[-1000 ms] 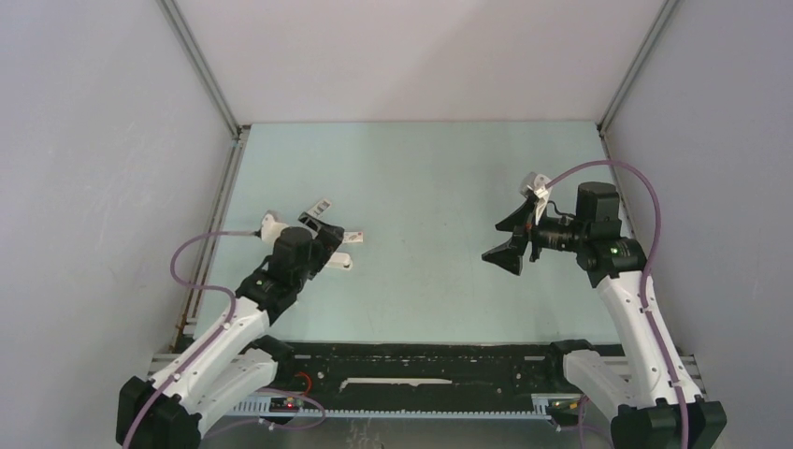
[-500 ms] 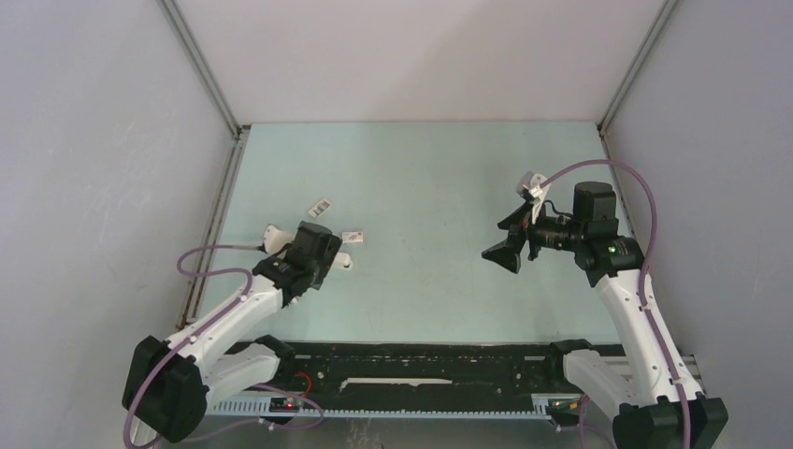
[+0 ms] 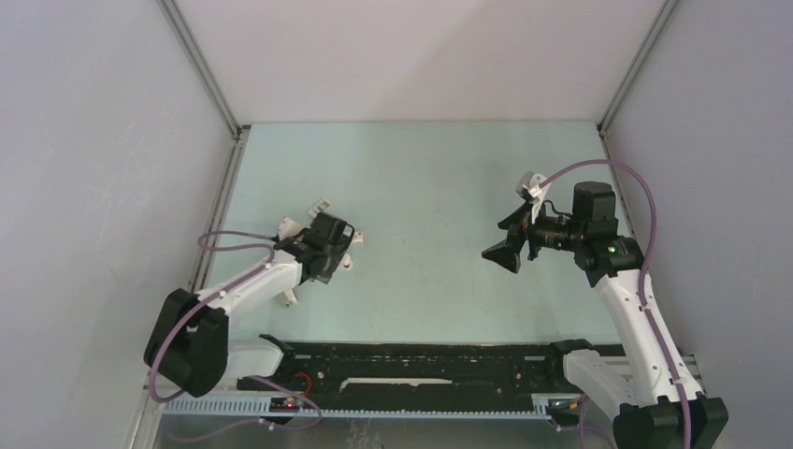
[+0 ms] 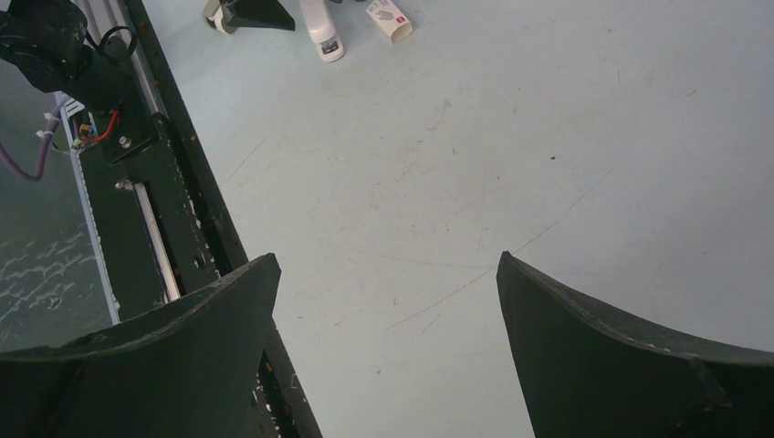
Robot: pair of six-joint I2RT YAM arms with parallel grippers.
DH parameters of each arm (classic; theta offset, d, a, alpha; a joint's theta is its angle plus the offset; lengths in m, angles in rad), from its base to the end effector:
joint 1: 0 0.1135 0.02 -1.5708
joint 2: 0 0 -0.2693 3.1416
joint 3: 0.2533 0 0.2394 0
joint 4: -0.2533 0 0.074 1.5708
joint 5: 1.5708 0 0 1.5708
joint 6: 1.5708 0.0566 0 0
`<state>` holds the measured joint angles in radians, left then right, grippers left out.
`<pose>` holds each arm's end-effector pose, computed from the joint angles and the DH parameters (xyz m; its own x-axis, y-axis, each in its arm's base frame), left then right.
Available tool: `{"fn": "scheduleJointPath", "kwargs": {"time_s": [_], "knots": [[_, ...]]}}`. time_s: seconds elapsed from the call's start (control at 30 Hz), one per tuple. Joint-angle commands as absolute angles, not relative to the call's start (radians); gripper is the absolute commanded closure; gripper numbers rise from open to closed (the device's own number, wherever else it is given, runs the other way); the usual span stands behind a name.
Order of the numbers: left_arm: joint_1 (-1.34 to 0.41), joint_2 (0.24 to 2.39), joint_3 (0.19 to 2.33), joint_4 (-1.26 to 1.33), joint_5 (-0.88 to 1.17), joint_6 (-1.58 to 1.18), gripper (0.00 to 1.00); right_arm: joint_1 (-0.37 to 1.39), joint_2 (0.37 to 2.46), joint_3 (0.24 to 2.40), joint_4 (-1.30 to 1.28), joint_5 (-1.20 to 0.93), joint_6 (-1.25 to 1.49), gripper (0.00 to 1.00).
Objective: Unload the staples from the stapler
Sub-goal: Pick up the stapler from the center of the board.
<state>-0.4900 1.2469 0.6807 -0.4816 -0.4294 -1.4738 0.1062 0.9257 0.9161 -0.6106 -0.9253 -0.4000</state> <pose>0.2094 -0.0850 0.1864 -0.3173 -0.8564 -0.4073 -0.7371 0.4930 -0.4622 0.1725 0.0639 0.3236 -0.2558 -0.2629 -0.9303 -0.8791 0.4635 0.1107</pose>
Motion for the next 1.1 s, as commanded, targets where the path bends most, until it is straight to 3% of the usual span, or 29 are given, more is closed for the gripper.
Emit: {"fn": "scheduleJointPath", "kwargs": {"time_s": [0.0, 0.53, 0.83, 1.07], "knots": [[-0.480, 1.299, 0.735, -0.491, -0.405, -1.459, 0.23, 0.115, 0.923, 0.916, -0.597, -0.931, -0.413, 0.00], [-0.479, 1.353, 0.740, -0.492, -0.382, -1.441, 0.53, 0.119, 0.915, 0.916, -0.600, -0.928, -0.415, 0.00], [-0.479, 1.228, 0.669, -0.485, -0.360, -1.420, 0.93, 0.120, 0.906, 0.915, -0.601, -0.927, -0.415, 0.00], [-0.483, 1.050, 0.580, -0.476, -0.294, -1.359, 1.00, 0.120, 0.905, 0.917, -0.601, -0.930, -0.413, 0.00]]}}
